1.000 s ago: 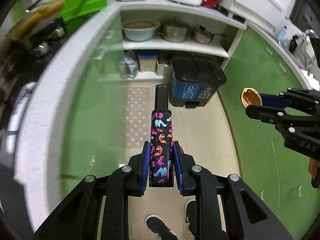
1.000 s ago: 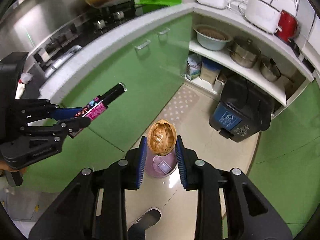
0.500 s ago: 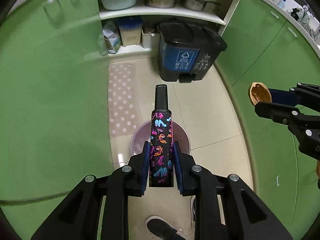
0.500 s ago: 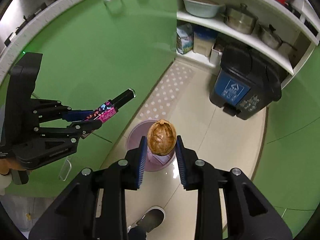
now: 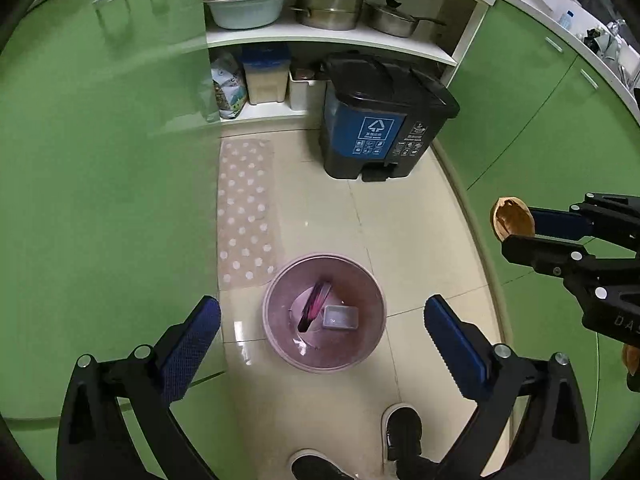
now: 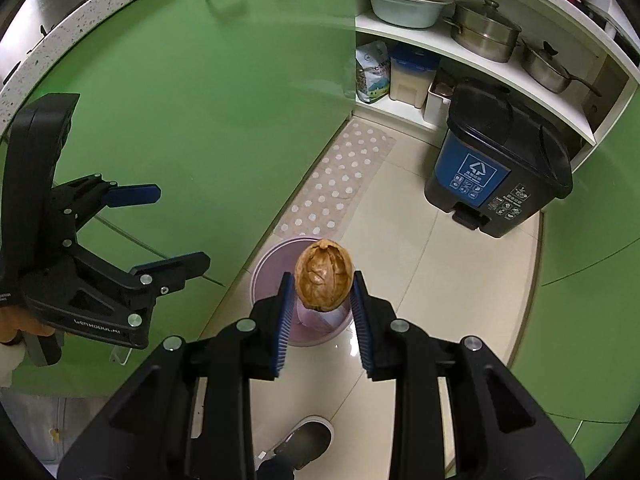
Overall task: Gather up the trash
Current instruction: 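Open the left gripper to drop the spray bottle while the right gripper drops the walnut shell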
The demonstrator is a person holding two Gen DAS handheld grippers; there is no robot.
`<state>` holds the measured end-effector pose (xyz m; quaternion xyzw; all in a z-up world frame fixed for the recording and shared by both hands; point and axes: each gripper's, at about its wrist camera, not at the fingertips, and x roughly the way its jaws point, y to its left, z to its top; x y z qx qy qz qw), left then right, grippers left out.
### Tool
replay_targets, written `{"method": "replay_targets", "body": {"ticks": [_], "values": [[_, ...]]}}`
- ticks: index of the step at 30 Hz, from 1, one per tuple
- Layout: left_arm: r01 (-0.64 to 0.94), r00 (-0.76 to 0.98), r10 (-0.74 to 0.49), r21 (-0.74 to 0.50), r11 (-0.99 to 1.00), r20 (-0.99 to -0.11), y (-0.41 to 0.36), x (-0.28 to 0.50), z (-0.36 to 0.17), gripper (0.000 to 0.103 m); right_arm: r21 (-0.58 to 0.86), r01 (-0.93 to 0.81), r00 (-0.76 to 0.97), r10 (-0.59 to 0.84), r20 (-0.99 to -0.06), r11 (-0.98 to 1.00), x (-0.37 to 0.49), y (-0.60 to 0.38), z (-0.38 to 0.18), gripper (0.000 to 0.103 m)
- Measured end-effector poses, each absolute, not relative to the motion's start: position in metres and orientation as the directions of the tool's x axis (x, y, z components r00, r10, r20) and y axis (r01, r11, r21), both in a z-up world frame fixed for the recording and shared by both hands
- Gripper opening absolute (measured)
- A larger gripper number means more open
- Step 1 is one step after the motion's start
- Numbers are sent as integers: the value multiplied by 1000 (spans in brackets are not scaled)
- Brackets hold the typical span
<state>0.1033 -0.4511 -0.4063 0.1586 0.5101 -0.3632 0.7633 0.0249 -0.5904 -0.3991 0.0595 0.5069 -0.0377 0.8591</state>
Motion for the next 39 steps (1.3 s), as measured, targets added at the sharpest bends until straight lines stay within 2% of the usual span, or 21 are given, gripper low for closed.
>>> {"method": "replay_targets", "body": {"ticks": [23,25,26,29,39], "values": [[653,244,-350,-113,749,-905,-414,124,-406,98,81,72,480,37,-877,994,52,-576,-408,29],[647,247,-349,-115,754,-904,-413,127,-406,98,78,67,477,36,-878,995,56,-577,-411,58],[646,247,-348,-114,755,-904,-413,127,-406,98,79,73,480,34,-877,994,57,-579,-412,82],[648,243,-347,-115,753,-906,-415,128,-408,98,73,83,493,22,-870,994,58,-580,-413,91],[651,232,-344,-117,750,-910,-417,128,-407,98,78,104,456,22,-890,991,56,-587,-417,95]]}}
